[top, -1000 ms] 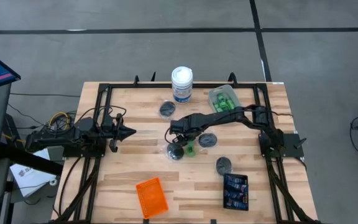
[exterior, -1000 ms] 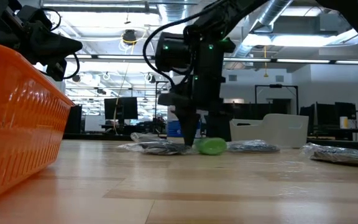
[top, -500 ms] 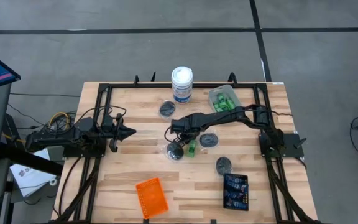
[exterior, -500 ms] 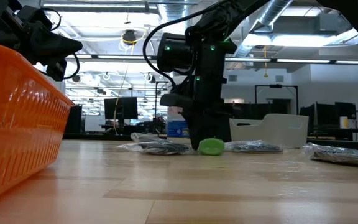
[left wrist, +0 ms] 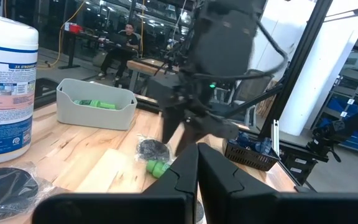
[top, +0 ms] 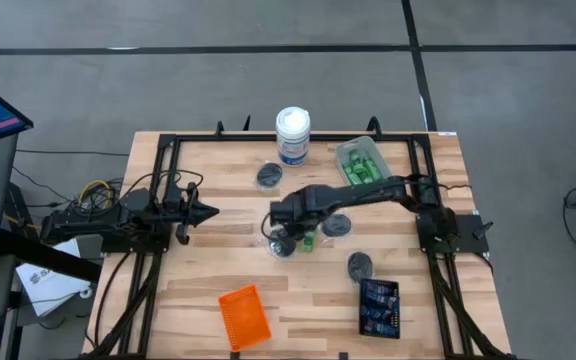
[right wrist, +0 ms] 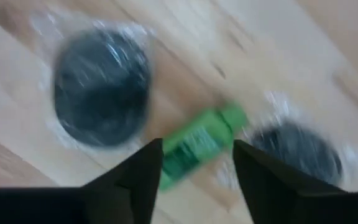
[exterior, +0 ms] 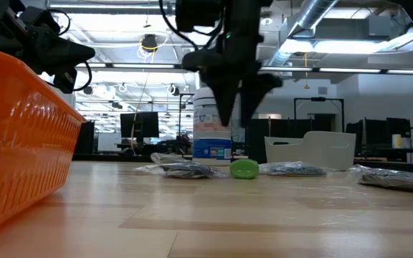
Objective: Pick & Place Travel size toiletries
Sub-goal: Put the green shampoo into the gray basket
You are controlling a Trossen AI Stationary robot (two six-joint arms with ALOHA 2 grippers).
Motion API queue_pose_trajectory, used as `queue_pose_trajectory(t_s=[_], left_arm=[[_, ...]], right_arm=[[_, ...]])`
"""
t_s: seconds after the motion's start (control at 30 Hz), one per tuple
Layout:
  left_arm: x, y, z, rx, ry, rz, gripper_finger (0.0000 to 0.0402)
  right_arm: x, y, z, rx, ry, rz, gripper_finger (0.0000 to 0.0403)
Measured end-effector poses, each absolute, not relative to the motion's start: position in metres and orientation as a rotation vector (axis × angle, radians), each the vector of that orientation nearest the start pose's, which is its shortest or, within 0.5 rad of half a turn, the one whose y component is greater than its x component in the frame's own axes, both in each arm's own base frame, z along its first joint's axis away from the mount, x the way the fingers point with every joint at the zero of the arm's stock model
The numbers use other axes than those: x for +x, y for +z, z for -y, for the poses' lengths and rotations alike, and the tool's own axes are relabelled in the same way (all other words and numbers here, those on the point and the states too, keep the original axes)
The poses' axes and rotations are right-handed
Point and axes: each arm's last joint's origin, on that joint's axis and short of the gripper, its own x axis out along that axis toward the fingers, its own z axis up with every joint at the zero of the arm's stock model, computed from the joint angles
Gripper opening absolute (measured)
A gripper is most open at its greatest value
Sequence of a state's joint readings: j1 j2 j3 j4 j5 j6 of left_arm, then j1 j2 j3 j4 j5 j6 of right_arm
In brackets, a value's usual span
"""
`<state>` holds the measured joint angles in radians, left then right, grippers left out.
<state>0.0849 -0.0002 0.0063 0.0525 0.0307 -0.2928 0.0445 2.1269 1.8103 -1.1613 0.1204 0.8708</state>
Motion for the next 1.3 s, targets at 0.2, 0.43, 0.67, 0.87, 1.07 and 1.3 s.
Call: queue_pose_trajectory(t_s=[0.2, 0.43, 0.67, 0.87, 1.07, 1.3], left_arm=[[0.097, 0.171, -0.007, -0.289, 0.045, 0.066, 0.0001], [0.097, 0.171, -0.007, -0.289, 0.045, 0.066, 0.0001], [0.097, 0.171, -0.007, -0.289, 0.045, 0.066, 0.0001], [0.097, 0.171, -0.007, -0.289, 0.045, 0.065, 0.0001], [0.097, 0.171, -0.007, -0.289, 0.045, 0.068, 0.0001], [0.097, 0.172, -0.007, -0.289, 0.043, 0.075, 0.0001]], right_arm=[[0.412, 0.212, -0.044, 0.659, -0.808, -1.332, 0.0260], [0.413, 0.208, -0.053, 0.687, -0.921, -1.249, 0.0275], [0.422, 0.186, -0.053, 0.726, -1.005, -1.210, 0.0275], [0.421, 0.162, -0.050, 0.722, -1.106, -1.266, 0.0276], [0.434, 0.140, -0.049, 0.773, -1.066, -1.252, 0.0276], [0.436, 0.139, -0.045, 0.781, -1.032, -1.277, 0.0276]])
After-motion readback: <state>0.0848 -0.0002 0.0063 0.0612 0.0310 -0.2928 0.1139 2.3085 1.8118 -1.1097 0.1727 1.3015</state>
